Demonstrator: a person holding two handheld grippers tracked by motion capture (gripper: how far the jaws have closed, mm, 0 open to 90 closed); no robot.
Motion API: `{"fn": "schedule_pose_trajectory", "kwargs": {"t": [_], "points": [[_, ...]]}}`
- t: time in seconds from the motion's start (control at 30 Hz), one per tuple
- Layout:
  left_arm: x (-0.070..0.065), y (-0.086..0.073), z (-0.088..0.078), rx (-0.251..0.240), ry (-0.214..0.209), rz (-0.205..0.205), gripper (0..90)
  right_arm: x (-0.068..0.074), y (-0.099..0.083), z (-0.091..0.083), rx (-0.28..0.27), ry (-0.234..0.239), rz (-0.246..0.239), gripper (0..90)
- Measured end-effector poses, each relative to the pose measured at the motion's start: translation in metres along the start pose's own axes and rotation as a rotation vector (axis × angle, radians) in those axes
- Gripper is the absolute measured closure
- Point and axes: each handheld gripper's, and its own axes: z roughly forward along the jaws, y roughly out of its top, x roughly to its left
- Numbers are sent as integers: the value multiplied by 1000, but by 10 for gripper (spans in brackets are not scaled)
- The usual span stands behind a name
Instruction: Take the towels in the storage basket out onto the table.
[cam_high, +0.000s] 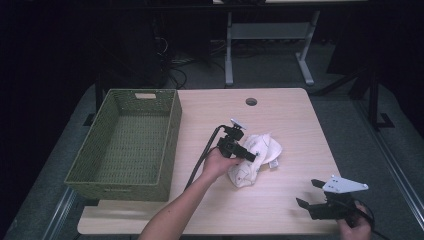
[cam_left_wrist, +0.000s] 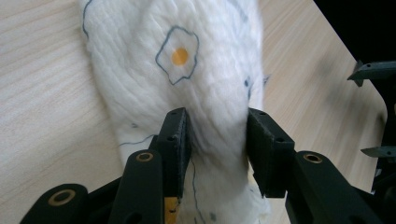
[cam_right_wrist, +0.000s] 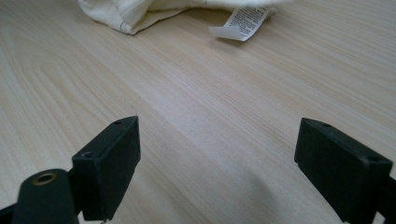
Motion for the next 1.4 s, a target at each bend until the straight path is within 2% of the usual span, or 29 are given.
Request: {"fn": "schedule_pose_trajectory", "kwargs": {"t": [0.27, 0.33, 0.47, 0.67, 0.77, 0.97, 1.4], "points": [[-2, -3, -2, -10, -17, 10, 583, 1, 1, 1, 4, 2, -3, 140], [-3, -3, -3, -20, -22, 6, 576, 1, 1, 1, 3, 1, -3, 140], [-4, -2, -14, -57, -41, 26, 558, 1, 1, 1, 4, -1, -1, 139], [-7, -5, -27, -91, -28, 51, 538, 2, 1, 2, 6, -4, -2, 140], [-8, -7, -31, -111, -30, 44, 526, 2, 1, 2, 6, -5, -1, 139], [-8, -11, -38, -119, -31, 58, 497, 2, 1, 3, 10, -7, 3, 140], [-12, -35, -57, -173, -10, 93, 379, 1, -2, 2, 14, -17, 16, 140]]}}
